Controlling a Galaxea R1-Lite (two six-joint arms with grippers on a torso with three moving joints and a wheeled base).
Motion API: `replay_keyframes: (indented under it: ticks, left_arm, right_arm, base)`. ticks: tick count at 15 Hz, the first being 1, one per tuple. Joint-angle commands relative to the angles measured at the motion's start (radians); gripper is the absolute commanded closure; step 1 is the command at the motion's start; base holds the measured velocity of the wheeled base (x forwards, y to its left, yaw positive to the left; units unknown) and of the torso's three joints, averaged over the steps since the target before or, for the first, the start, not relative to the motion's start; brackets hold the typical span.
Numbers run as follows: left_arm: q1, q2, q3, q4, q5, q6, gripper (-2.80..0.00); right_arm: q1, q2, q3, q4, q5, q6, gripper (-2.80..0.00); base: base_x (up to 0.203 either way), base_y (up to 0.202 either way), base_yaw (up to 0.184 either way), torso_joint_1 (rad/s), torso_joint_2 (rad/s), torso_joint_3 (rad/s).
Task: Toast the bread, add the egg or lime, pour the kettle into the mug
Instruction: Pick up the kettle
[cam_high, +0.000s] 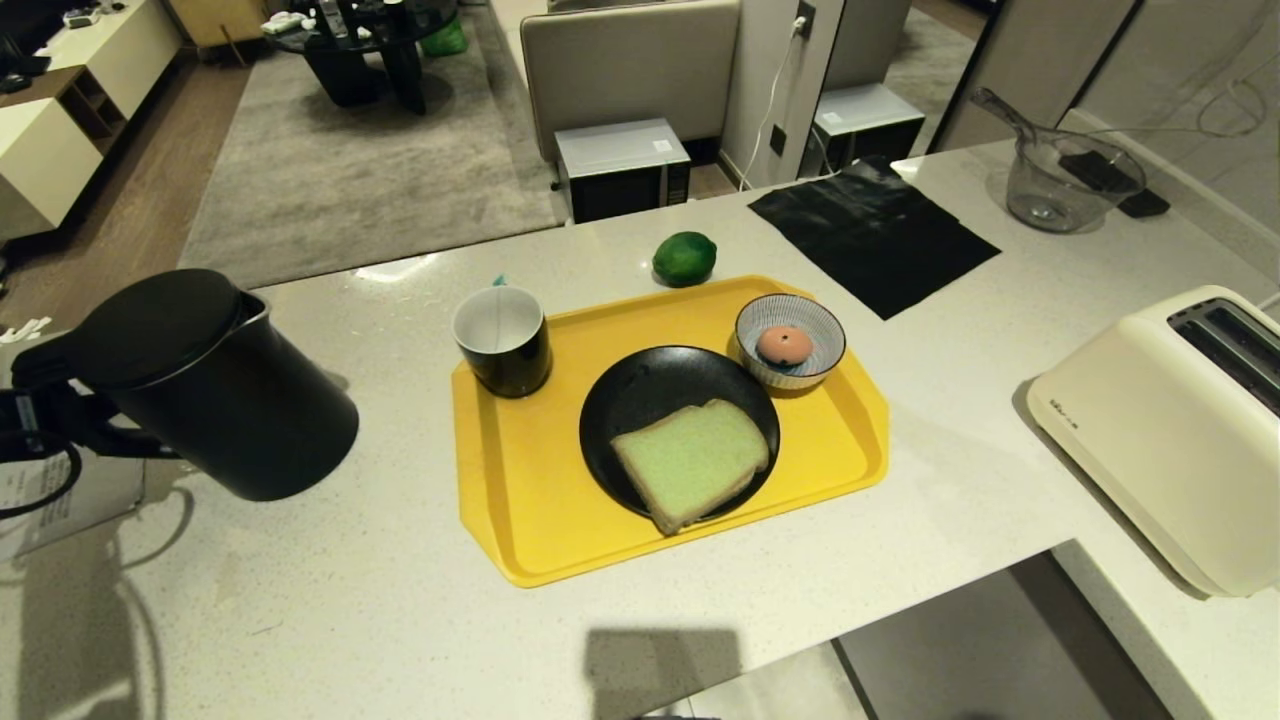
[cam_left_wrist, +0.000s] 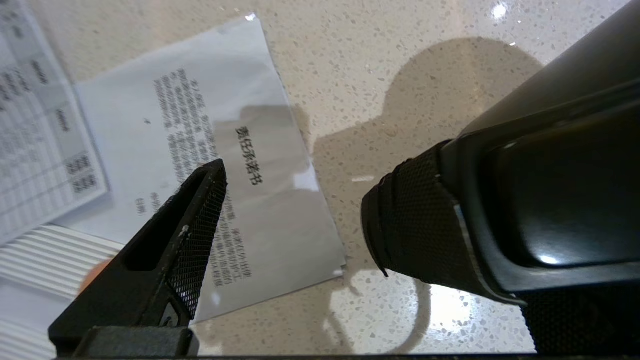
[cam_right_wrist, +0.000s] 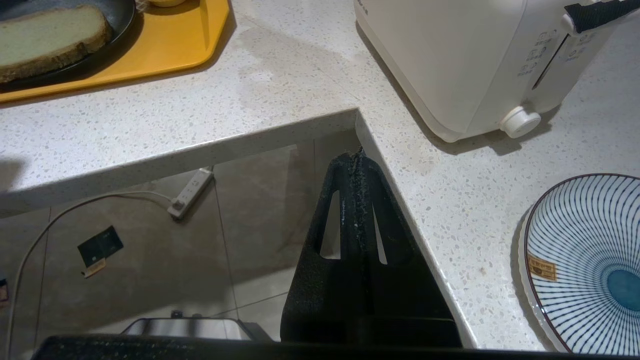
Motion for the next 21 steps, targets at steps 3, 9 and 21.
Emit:
replay_keyframes:
  ticks: [3,9,21]
  left_arm:
    - [-0.022,0.044,-0.017,-0.022,-0.01,0.005,-2.8]
    - [-0.029,0.075,-0.018,-0.1,-0.035,0.062,-2.8]
    - [-0.054,0.06,-0.008,-0.123,-0.053,0.075,0.0]
  right_arm:
    - [0.0,0.002,0.026,-0.001,0.0,0.0,0.0]
    - [0.0,0.002,0.026,-0.001,0.0,0.0,0.0]
    - [0.0,0.002,0.026,-0.001,0.0,0.0,0.0]
  base:
    - [0.0,0.0,0.0,0.0,0.0,0.0]
    - [0.0,0.0,0.0,0.0,0.0,0.0]
    - [0.0,0.0,0.0,0.0,0.0,0.0]
